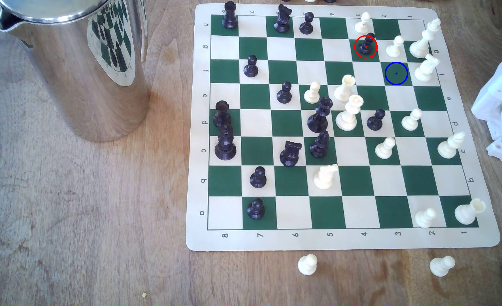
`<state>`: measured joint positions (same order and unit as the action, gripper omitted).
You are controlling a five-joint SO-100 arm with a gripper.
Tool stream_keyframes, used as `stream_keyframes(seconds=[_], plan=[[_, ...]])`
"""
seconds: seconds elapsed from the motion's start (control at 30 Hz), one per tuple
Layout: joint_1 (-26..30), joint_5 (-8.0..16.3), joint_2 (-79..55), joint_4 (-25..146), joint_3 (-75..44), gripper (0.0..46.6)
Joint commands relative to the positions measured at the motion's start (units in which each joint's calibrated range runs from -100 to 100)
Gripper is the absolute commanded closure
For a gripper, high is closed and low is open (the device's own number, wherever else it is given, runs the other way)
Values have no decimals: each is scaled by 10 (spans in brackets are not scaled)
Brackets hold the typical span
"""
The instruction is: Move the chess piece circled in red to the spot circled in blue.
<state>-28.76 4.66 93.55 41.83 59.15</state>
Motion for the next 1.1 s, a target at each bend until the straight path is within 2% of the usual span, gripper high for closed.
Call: stream_keyframes(seconds=[0.0,0.1,0.2,0.27,0.4,0.43,0.47,0.57,0.7,0.73,1.07], plan=[[-26,19,-150,261,-198,464],[-14,20,-173,325,-204,464],[-2,21,-203,370,-198,442],[-5,16,-219,374,-197,415],[-12,11,-261,374,-200,423],[-12,11,-282,366,-196,404],[-11,11,-291,361,-193,406],[-15,22,-362,340,-213,372],[-25,35,-455,332,-252,372],[-26,48,-502,334,-284,374],[-11,48,-599,325,-300,304]])
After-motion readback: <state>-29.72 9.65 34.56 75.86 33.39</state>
